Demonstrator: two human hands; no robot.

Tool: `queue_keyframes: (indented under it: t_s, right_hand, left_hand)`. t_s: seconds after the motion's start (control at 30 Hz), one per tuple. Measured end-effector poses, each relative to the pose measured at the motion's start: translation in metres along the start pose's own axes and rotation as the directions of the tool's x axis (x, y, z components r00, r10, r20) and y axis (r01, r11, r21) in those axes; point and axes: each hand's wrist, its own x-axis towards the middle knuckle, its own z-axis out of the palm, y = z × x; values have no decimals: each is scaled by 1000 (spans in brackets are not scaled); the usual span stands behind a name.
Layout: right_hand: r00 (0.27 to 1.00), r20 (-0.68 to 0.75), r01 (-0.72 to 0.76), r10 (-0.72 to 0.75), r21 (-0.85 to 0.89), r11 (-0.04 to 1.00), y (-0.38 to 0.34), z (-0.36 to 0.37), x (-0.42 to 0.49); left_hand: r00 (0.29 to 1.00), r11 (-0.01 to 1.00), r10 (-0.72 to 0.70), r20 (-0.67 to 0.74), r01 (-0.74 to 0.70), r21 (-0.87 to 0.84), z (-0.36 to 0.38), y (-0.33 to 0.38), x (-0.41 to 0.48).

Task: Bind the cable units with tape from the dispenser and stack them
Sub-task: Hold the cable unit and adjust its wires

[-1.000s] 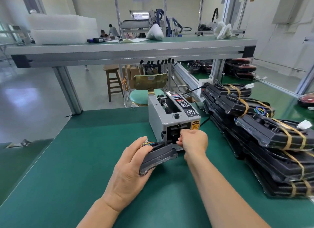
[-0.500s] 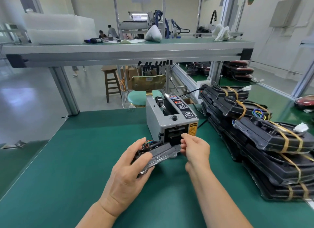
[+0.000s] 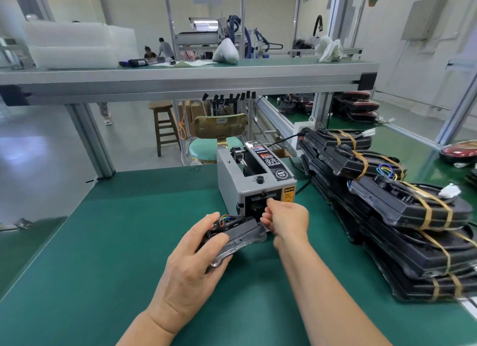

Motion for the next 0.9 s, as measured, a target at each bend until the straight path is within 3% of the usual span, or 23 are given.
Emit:
queue_keyframes:
  t_s: [0.17, 0.27, 0.37, 0.6, 0.9]
  right_hand:
    - [997, -40, 59, -65, -134, 989, -2, 4, -3]
    - [979, -70, 162, -189, -286, 944, -1, 9, -10]
    - [966, -47, 225, -253, -324, 919, 2, 9, -17]
    - [1000, 6, 27, -27, 59, 998, 7, -8, -13]
    - [996, 55, -81, 73, 165, 983, -2, -13, -18]
  left_hand:
    - [1000, 1000, -3, -6, 3, 3, 0, 1, 0]
    - [1000, 1000, -5, -15, 5, 10, 1, 3, 1]
    - [1000, 1000, -12, -15, 13, 10, 2, 5, -1]
    - [999, 1000, -14, -45, 14, -7, -2, 2, -2]
    - [999, 1000, -1, -52, 1, -8, -1, 4, 0]
